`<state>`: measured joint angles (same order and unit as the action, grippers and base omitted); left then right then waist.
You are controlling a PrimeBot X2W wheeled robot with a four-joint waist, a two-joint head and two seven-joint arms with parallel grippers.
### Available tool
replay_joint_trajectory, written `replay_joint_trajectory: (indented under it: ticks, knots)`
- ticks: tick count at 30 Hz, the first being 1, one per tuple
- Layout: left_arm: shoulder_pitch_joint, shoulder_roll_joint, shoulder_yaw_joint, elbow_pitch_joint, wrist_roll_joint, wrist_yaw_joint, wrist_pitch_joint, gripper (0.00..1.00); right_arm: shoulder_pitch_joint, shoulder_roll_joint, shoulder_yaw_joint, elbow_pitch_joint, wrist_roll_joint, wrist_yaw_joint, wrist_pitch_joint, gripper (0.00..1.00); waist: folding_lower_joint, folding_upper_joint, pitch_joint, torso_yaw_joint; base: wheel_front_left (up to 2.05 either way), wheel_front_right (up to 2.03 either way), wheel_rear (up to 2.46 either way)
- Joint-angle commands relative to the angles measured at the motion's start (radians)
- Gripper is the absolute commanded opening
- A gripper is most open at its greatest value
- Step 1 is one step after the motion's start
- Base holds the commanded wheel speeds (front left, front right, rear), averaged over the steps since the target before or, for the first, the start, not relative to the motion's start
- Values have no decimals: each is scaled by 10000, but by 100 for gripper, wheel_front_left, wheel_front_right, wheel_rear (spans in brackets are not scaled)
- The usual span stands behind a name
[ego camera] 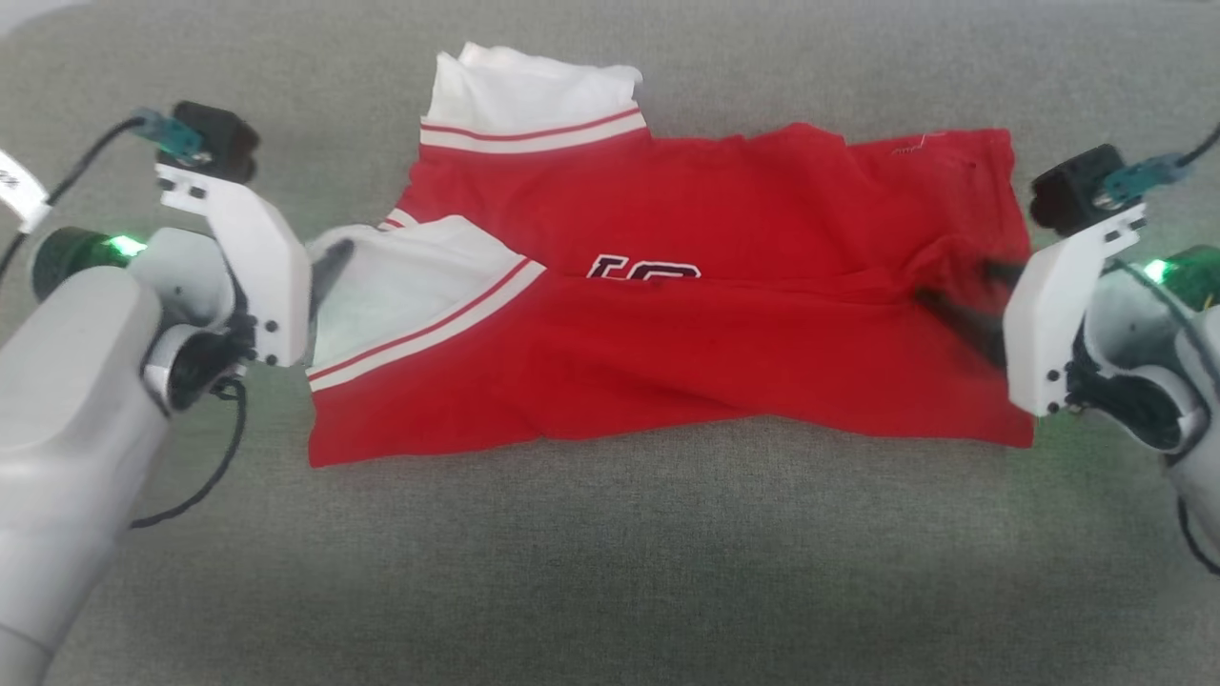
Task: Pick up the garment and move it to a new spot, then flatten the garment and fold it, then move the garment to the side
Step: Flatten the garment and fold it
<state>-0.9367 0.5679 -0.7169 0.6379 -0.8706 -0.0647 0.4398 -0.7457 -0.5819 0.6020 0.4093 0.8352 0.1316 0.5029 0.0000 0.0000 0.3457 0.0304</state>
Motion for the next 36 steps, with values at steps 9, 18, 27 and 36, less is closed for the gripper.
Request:
replay_joint_trajectory:
  ticks: [9,18,27,36]
  knots:
    - [1447,1096,159,-2343,-373,1199,787,100,790,-84,-1028,-814,-682,-15,-2461,100,0,0,-603,53,0,0,0]
    - [3372,1896,319,-4943,-913,2807,1457,100,1852,666,-3134,-1864,-2511,-14,-4819,100,0,0,-664,-301,0,0,0]
    - [4373,2123,577,-5440,-1350,3719,1505,100,3275,1832,-4982,-2932,-3783,-14,-4882,100,0,0,-497,-788,0,0,0]
    - [4499,1576,573,-4332,-2032,3749,1932,0,4633,2435,-5671,-3909,-3938,-12,-3420,100,0,0,-349,-1142,0,0,0]
